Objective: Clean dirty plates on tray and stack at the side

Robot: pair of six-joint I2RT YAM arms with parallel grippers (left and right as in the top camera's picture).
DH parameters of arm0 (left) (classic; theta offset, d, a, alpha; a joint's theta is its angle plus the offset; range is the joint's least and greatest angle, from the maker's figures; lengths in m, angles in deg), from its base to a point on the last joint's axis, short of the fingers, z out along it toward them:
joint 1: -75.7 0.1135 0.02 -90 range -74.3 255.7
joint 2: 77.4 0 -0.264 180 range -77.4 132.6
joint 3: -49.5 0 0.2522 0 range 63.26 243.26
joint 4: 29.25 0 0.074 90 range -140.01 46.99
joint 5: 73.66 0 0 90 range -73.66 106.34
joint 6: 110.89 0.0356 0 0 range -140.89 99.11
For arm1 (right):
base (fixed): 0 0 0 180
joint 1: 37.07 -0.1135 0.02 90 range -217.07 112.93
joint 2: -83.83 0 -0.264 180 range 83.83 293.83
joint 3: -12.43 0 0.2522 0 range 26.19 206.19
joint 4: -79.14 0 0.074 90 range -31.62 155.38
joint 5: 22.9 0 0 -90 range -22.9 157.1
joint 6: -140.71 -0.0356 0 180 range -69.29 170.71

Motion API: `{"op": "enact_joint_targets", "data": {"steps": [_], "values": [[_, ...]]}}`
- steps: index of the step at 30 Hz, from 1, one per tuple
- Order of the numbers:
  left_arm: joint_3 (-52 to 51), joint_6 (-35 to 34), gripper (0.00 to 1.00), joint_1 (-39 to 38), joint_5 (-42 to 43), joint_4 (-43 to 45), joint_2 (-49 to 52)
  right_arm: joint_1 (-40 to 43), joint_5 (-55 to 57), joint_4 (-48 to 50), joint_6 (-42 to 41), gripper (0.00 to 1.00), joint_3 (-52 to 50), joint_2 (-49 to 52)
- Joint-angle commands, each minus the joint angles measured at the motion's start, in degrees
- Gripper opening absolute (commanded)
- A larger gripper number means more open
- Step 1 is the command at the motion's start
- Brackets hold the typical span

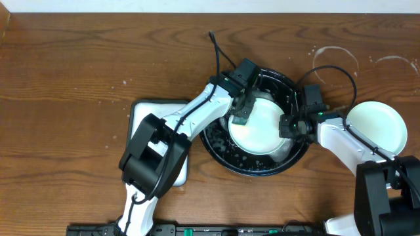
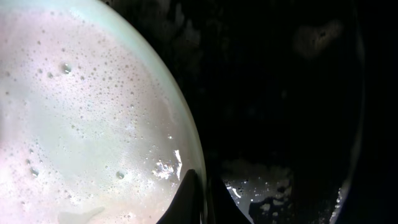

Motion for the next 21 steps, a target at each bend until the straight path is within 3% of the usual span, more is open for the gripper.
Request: {"op": "enact_joint_targets", "data": {"steps": [1,7,17,21], "values": [[-1.7,-4.1,0.08,1.1,8.5,-4.8,0.5,-0.1,4.0,-0.7,0.7,0.01,-1.4,0.9],[-1.7,-7.6,0.08,1.9,18.7,-6.2,-2.2,-0.1,4.0,-0.7,0.7,0.01,-1.4,0.9],[-1.5,-7.0,0.08,10.1,17.5,-13.2,-15.6,-0.1,4.0,-0.5,0.8,0.01,-1.4,0.9],[-1.5,-7.0,0.08,17.0,9.2,-20.4,-20.6,-0.1,3.4,-0.1,0.8,0.01,-1.4,0.9]]}}
